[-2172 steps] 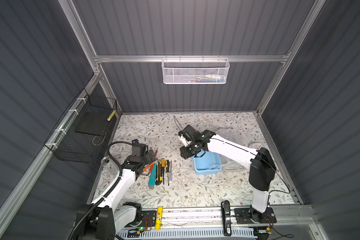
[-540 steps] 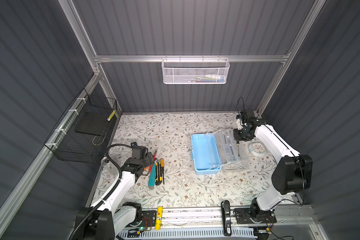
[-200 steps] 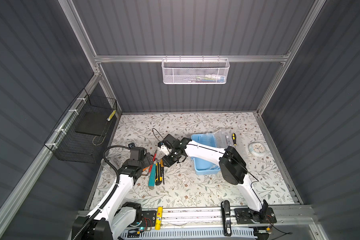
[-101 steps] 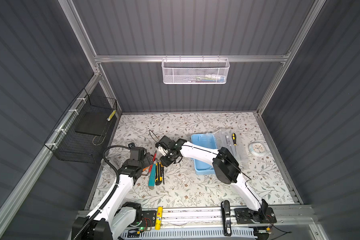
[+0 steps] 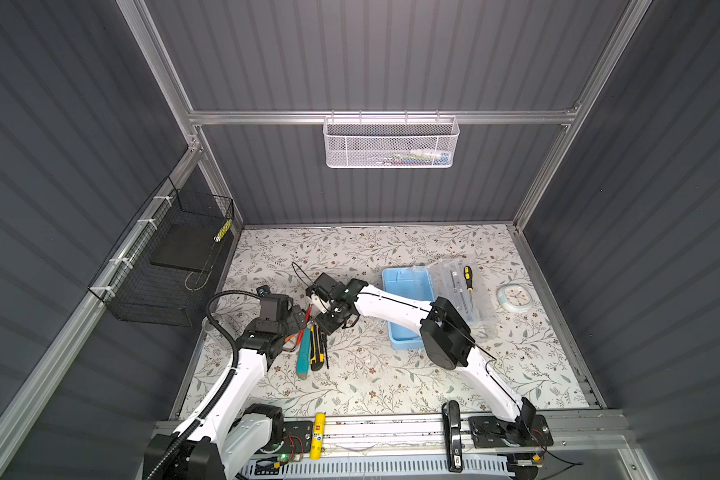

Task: Pack the tool kit
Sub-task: 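Grasp the orange-handled screwdriver handle with the right gripper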

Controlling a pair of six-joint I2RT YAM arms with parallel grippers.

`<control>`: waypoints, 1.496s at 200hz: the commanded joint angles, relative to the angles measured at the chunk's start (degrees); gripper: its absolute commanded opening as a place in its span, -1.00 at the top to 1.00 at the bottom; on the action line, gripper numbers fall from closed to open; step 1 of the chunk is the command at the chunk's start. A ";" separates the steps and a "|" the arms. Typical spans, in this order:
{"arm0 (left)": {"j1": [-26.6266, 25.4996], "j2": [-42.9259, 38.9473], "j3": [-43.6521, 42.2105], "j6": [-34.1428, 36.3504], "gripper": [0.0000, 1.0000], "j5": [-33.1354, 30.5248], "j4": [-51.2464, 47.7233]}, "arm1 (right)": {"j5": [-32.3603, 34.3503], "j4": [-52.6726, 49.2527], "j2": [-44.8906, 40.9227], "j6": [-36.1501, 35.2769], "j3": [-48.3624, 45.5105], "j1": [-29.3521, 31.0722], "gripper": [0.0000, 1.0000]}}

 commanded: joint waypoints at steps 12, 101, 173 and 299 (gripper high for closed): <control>0.33 -0.82 1.48 1.26 -0.99 -1.62 -1.66 | 4.74 -4.47 2.26 -1.89 0.91 0.62 0.07; 0.33 -1.21 1.29 1.26 -0.99 -1.69 -1.76 | 7.16 -3.36 -10.15 -5.20 -9.63 -4.73 0.03; 0.33 -1.38 1.47 1.09 -0.99 -1.71 -2.37 | 0.50 -7.97 -10.12 8.62 -7.51 -3.41 -0.09; 0.33 -2.66 1.02 1.14 -0.99 -1.56 -2.51 | -8.03 -14.67 -16.32 16.09 -20.97 -2.29 -0.20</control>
